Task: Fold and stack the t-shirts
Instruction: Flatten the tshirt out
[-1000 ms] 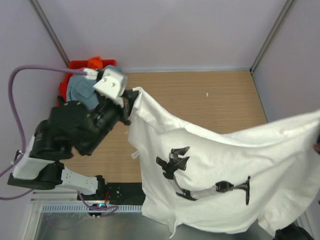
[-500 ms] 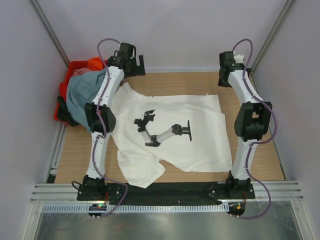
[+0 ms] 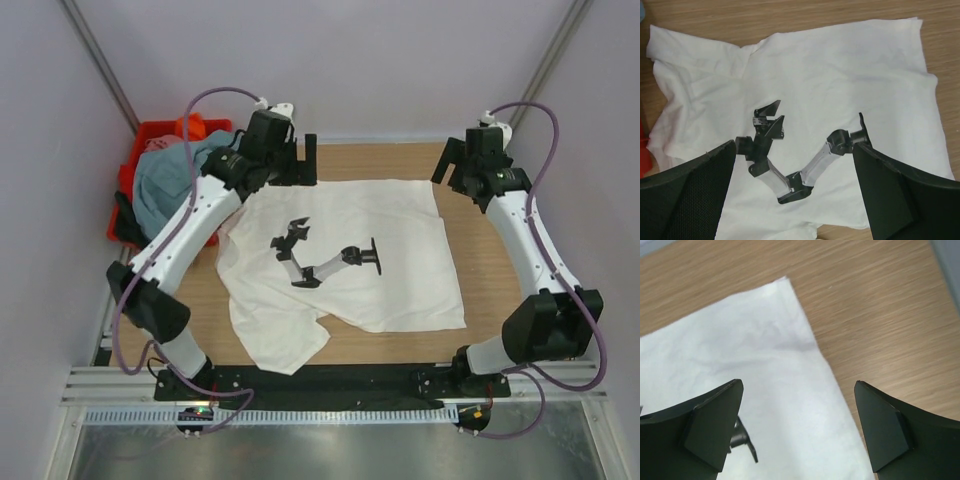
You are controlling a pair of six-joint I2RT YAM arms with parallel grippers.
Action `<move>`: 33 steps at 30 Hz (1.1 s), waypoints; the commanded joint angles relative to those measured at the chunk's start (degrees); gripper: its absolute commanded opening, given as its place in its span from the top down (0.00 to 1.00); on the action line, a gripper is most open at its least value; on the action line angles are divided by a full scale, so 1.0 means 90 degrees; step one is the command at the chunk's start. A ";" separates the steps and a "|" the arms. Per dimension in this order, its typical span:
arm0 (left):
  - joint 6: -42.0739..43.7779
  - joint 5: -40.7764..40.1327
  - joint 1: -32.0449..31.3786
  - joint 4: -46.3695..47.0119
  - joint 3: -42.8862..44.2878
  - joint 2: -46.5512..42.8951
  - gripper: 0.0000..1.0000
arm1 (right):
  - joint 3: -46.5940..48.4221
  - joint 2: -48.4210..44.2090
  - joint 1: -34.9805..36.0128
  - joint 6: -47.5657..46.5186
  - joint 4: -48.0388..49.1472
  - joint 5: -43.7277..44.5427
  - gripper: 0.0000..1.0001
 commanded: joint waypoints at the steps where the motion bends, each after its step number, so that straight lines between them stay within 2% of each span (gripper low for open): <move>1: -0.0324 -0.0396 -0.0107 0.0410 -0.1562 -0.0659 0.00 | -0.0815 0.0321 -0.0006 0.0264 0.1019 -0.2001 0.00; 2: -0.0470 -0.0356 -0.0126 0.0683 -0.2282 -0.0961 0.00 | -0.0942 0.0515 0.0004 0.0274 0.1079 -0.2642 0.00; 5: -0.0647 -0.0345 -0.0166 0.0851 -0.3262 -0.1275 0.00 | -0.1080 0.0829 -0.0006 0.0371 0.1450 -0.3291 0.00; 12: -0.0783 -0.0511 -0.0361 0.1007 -0.4505 -0.2271 0.00 | -0.1343 0.1844 0.0004 0.0762 0.2084 -0.3879 0.00; 17: -0.1213 -0.0277 -0.0419 0.1514 -0.5462 -0.2477 0.00 | -0.1694 0.2128 -0.0113 0.0830 0.2007 -0.2992 0.00; 19: -0.1321 -0.0267 -0.0497 0.1603 -0.5687 -0.2506 0.00 | -0.1909 0.2167 -0.0404 0.0937 0.1968 -0.2622 0.00; 22: -0.1321 -0.0238 -0.0585 0.1555 -0.5708 -0.2643 0.00 | -0.2572 0.2129 -0.1125 0.1298 0.2239 -0.2648 0.00; 25: -0.1214 -0.0316 -0.0605 0.1088 -0.5542 -0.3033 0.00 | -0.3013 0.2070 -0.1479 0.1407 0.2427 -0.2523 0.01; 31: -0.1067 -0.0531 -0.0605 0.0335 -0.5307 -0.3805 0.00 | -0.2799 0.2119 -0.1637 0.1173 0.2164 -0.2131 0.01; 33: -0.1067 -0.0550 -0.0605 0.0227 -0.5375 -0.4096 0.00 | -0.2575 0.2041 -0.1646 0.1056 0.1911 -0.1566 0.01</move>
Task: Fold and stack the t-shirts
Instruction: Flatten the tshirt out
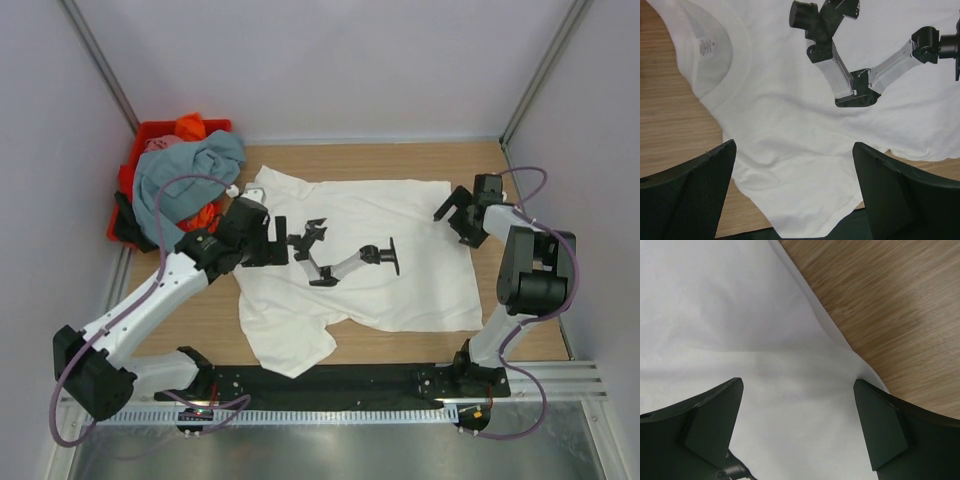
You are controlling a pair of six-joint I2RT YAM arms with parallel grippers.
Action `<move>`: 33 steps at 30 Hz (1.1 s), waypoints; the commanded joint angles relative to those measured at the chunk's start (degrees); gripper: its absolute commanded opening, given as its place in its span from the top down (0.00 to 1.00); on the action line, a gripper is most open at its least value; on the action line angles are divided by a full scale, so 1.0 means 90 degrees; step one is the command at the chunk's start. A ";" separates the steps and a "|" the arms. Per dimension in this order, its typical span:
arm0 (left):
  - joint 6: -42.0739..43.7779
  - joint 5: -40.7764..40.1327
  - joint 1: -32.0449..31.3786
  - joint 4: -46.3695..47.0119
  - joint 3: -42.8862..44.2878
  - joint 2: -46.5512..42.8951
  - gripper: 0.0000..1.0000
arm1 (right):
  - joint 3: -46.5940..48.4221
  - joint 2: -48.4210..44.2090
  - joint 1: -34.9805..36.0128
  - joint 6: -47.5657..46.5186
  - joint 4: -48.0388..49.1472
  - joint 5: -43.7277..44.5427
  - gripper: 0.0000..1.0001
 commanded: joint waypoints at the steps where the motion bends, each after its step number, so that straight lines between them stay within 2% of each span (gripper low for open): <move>1: 0.0086 -0.0164 -0.0013 -0.0555 0.0137 -0.0460 0.00 | 0.0165 0.0154 -0.0053 -0.0353 -0.0902 0.1220 0.00; 5: 0.0213 -0.0436 -0.0013 -0.1034 0.0157 -0.1094 0.00 | 0.0585 -0.0217 -0.0015 -0.0422 -0.1449 0.2293 0.00; 8: 0.0544 -0.0564 -0.0003 -0.1084 0.0069 -0.1661 0.00 | 0.0975 -0.0646 0.0355 -0.0461 -0.1917 0.2704 0.00; 12: 0.1081 -0.0779 -0.0013 -0.0811 -0.0291 -0.2140 0.00 | 0.1873 -0.0901 0.2041 -0.0471 -0.2533 0.3565 0.00; 14: 0.1082 -0.0925 -0.0003 -0.0762 -0.0370 -0.2297 0.00 | 0.2440 -0.0746 0.2445 -0.0413 -0.2554 0.3265 0.00; 15: 0.1005 -0.0897 -0.0012 -0.0742 -0.0361 -0.2316 0.00 | 0.2606 -0.0649 0.2843 -0.0413 -0.2477 0.2751 0.00; 18: 0.0693 -0.0684 -0.0003 -0.0655 -0.0341 -0.2210 0.00 | 0.3386 0.0083 0.3305 -0.0432 -0.2192 0.2122 0.01; 20: 0.0876 -0.0293 -0.0013 -0.0702 -0.0322 -0.2034 0.02 | 0.4478 0.1046 0.3696 -0.0636 -0.2454 0.1906 0.04; 21: 0.0916 -0.0349 -0.0013 -0.0896 -0.0264 -0.1975 0.01 | 0.4898 0.1429 0.3822 -0.0724 -0.2592 0.1838 0.06; 22: 0.0916 -0.0882 -0.0013 -0.1092 -0.0215 -0.1936 0.01 | 0.5772 0.1752 0.4094 -0.0822 -0.2709 0.1799 0.08; 24: 0.0888 -0.1460 -0.0032 -0.1376 -0.0214 -0.2110 0.00 | 0.6646 0.2757 0.4321 -0.1056 -0.3080 0.1818 0.09; 25: 0.0868 -0.1473 -0.0022 -0.1357 -0.0214 -0.2247 0.00 | 0.7530 0.3060 0.4370 -0.1076 -0.3236 0.1818 0.11; 27: 0.0975 -0.1278 -0.0022 -0.0997 -0.0467 -0.2706 0.00 | 0.8577 0.3920 0.4449 -0.1009 -0.3559 0.1711 0.14; 31: 0.0946 -0.1512 -0.0022 -0.0918 -0.0585 -0.2971 0.00 | 0.8936 0.4537 0.4468 -0.0707 -0.3073 0.1087 0.24; 33: 0.0946 -0.1454 -0.0013 -0.0898 -0.0595 -0.2961 0.00 | 0.8887 0.4616 0.4488 -0.0550 -0.2653 0.0813 0.26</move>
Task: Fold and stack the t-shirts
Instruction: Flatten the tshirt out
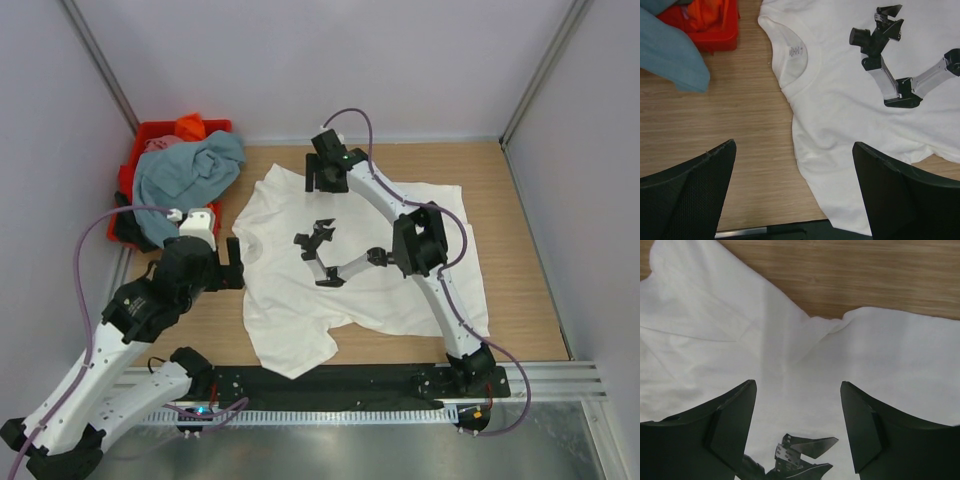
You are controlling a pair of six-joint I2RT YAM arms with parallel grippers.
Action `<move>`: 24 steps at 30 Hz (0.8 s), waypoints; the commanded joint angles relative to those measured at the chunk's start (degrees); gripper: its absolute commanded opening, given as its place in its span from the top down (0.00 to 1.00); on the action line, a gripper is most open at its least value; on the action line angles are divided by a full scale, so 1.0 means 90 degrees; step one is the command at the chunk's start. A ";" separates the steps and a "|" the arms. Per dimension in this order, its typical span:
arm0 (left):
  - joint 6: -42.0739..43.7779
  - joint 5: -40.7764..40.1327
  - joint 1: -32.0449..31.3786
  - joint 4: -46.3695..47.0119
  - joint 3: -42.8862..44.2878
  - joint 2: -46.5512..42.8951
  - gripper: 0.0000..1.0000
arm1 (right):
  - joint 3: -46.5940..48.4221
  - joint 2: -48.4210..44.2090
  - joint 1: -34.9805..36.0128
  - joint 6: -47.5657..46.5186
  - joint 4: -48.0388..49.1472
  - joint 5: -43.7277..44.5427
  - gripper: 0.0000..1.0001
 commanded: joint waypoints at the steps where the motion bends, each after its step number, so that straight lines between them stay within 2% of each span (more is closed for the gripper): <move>1: 0.0108 -0.0159 -0.0010 0.0224 -0.0036 0.0028 0.00 | 0.0428 -0.0088 -0.0029 0.0307 0.0425 -0.0555 0.28; 24: 0.0176 -0.0032 0.0087 0.0282 -0.0066 0.0175 0.00 | -0.0001 0.0547 0.0098 0.0875 0.1324 -0.0790 0.31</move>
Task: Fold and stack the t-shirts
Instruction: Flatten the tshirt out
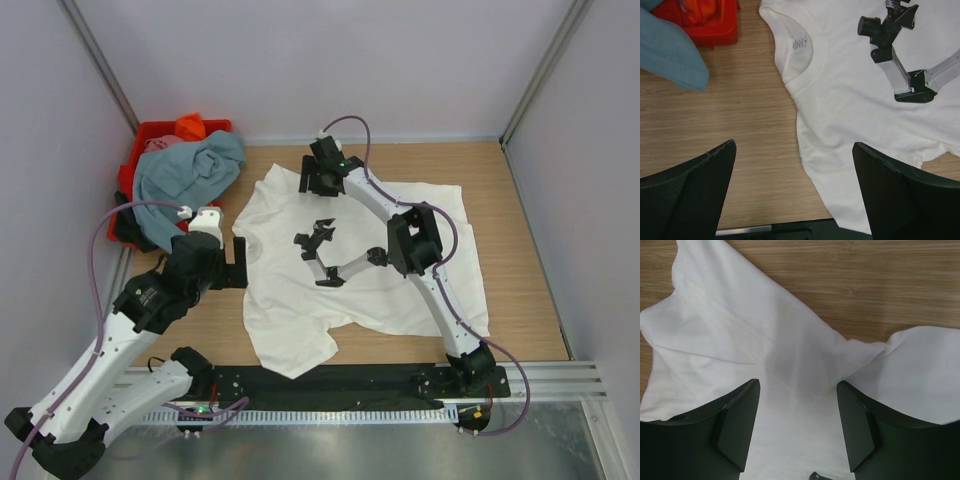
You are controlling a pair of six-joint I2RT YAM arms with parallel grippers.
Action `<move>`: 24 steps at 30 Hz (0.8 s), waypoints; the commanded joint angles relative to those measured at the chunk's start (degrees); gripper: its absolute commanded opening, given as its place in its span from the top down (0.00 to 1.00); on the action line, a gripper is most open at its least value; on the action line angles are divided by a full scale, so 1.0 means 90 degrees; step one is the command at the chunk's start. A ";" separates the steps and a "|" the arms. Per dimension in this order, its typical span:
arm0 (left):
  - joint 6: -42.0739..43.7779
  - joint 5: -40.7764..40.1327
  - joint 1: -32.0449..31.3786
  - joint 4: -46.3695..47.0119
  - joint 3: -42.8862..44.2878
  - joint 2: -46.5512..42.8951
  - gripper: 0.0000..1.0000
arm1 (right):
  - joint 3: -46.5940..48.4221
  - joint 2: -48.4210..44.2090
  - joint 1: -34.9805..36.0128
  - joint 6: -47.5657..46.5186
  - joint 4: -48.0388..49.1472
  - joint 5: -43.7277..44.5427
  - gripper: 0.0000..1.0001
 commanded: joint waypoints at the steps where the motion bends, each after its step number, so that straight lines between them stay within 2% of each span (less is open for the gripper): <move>1: 0.0057 -0.0029 0.0039 0.0229 0.0005 -0.0039 0.00 | -0.0004 -0.0053 0.0042 0.0183 0.0425 -0.0076 0.32; 8: 0.0048 -0.0049 0.0039 0.0239 0.0005 -0.0058 0.00 | -0.0121 -0.0023 0.0042 0.0319 0.0602 -0.0398 0.36; 11: 0.0048 -0.0049 0.0039 0.0239 0.0005 -0.0058 0.00 | -0.0209 -0.0014 0.0052 0.0339 0.0689 -0.0466 0.42; 14: 0.0048 -0.0049 0.0039 0.0239 -0.0005 -0.0068 0.00 | -0.0277 -0.0013 0.0042 0.0388 0.0787 -0.0554 0.57; 15: 0.0048 -0.0049 0.0039 0.0229 -0.0005 -0.0058 0.00 | -0.0297 -0.0004 0.0052 0.0407 0.0836 -0.0555 0.66; 17: 0.0048 -0.0049 0.0039 0.0239 -0.0005 -0.0049 0.00 | -0.0307 -0.0013 0.0032 0.0427 0.0904 -0.0594 0.78; 20: 0.0048 -0.0059 0.0039 0.0239 0.0005 -0.0009 0.00 | -0.0297 -0.0023 -0.0055 0.0563 0.1089 -0.0681 0.90; 24: 0.0038 -0.0098 0.0039 0.0219 0.0014 0.0039 0.00 | -0.0297 -0.0072 -0.0358 0.0973 0.1499 -0.0730 0.98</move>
